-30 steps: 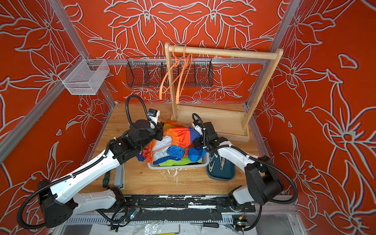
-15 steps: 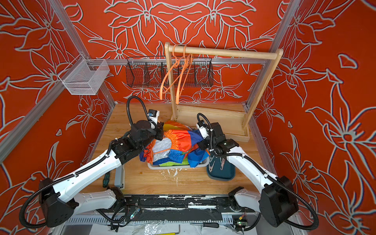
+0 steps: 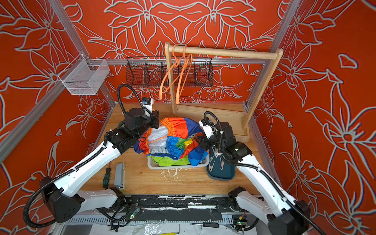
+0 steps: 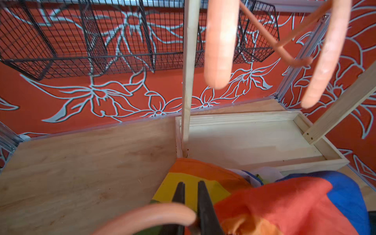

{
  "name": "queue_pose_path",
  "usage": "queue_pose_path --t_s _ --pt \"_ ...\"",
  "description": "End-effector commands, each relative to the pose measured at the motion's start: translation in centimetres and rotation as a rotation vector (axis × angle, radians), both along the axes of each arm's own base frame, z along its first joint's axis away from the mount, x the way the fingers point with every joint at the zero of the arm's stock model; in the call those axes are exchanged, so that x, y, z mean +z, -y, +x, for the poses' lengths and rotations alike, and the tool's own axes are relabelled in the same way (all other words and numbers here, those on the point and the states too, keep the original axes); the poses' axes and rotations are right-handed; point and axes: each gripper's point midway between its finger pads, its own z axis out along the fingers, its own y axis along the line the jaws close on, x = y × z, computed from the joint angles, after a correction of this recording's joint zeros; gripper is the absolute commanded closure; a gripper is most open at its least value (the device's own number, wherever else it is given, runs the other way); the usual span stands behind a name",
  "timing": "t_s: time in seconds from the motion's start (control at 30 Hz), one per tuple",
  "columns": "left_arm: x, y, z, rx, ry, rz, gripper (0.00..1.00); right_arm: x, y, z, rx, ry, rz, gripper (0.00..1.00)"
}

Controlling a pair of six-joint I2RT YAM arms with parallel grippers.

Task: Remove the clothespins securing shorts to the hanger
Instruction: Adjust the shorts in the basket.

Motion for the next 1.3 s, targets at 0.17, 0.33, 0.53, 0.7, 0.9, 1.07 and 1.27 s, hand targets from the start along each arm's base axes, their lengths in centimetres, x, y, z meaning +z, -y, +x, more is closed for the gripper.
queue_pose_path --t_s 0.17,0.33,0.53,0.7,0.9,1.07,1.27 --pt "0.0 2.2 -0.5 -0.076 0.000 -0.013 1.00 6.7 -1.5 -1.3 0.131 0.134 0.052 0.35" --pt "1.2 5.0 -1.3 -0.145 0.001 0.012 1.00 7.1 -4.3 -0.5 0.231 0.197 0.026 0.34" --pt "1.7 6.9 -2.0 -0.204 -0.012 0.005 1.00 6.5 -6.4 0.7 0.292 0.222 -0.037 0.33" --pt "2.1 7.7 -2.5 -0.237 -0.019 -0.001 1.00 4.8 -7.5 1.6 0.334 0.204 -0.069 0.33" --pt "2.5 8.7 -2.7 -0.269 -0.018 -0.001 1.00 2.7 -8.9 2.7 0.378 0.170 -0.095 0.33" --pt "2.9 8.8 -2.6 -0.273 -0.008 0.004 1.00 1.1 -9.6 2.9 0.405 0.134 -0.120 0.37" --pt "3.4 8.9 -2.6 -0.278 0.001 0.004 1.00 0.0 -9.6 3.6 0.401 0.124 -0.159 0.67"
